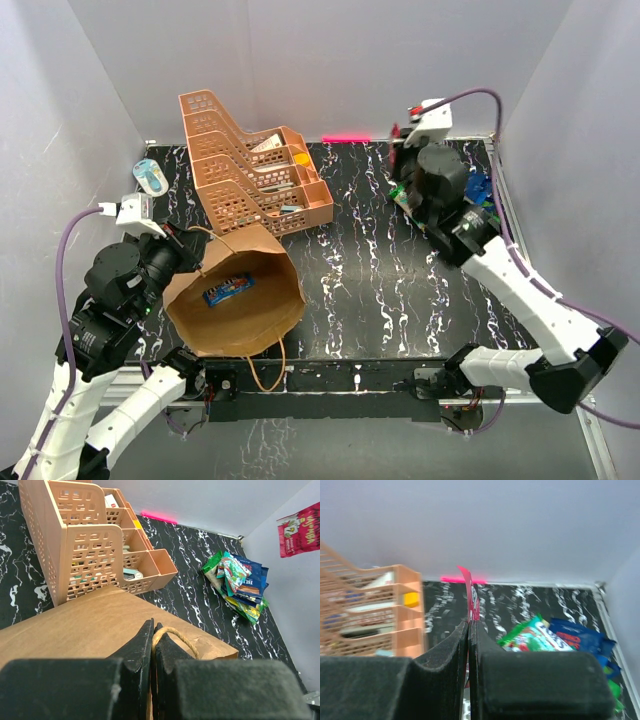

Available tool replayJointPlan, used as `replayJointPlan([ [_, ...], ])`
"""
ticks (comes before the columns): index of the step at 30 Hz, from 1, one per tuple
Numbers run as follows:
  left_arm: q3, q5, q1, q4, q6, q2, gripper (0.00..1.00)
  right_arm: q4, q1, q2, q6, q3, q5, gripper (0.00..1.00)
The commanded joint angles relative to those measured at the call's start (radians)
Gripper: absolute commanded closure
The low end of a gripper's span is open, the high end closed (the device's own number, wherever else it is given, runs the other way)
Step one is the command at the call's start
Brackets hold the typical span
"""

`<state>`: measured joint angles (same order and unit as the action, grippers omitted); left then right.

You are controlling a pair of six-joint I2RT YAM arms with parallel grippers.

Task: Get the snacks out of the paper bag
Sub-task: Place the snack at the center of the board.

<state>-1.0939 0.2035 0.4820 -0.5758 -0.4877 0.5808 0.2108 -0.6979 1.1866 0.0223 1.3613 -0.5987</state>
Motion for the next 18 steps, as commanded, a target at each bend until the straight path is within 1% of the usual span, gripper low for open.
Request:
replayJointPlan([
  [1,-0.014,0.012,0.001,0.041,0.053,-0.004,1.00,-0.030,0.253,0.036,-0.192,-0.035,0.212,0.92],
  [2,-0.016,0.016,0.001,0.044,0.062,-0.004,1.00,-0.036,0.319,0.055,-0.219,-0.047,0.255,0.92],
  [3,-0.019,0.020,0.001,0.043,0.067,-0.004,1.00,-0.050,0.350,0.072,-0.244,-0.060,0.288,0.92],
  [5,-0.023,0.023,0.001,0.041,0.074,-0.004,1.00,-0.073,0.455,0.111,-0.300,-0.087,0.370,0.92],
  [8,-0.026,0.017,0.001,0.042,0.082,-0.001,1.00,-0.109,0.607,0.158,-0.421,-0.121,0.522,0.92],
  [11,-0.021,0.011,0.001,0.052,0.080,0.001,1.00,-0.202,0.728,0.202,-0.495,-0.181,0.648,0.92],
  [15,-0.003,0.000,0.001,0.067,0.072,0.001,1.00,-0.287,0.845,0.280,-0.569,-0.214,0.774,0.92],
  [18,0.003,-0.006,0.002,0.067,0.068,0.004,1.00,-0.307,0.905,0.315,-0.597,-0.237,0.811,0.92],
])
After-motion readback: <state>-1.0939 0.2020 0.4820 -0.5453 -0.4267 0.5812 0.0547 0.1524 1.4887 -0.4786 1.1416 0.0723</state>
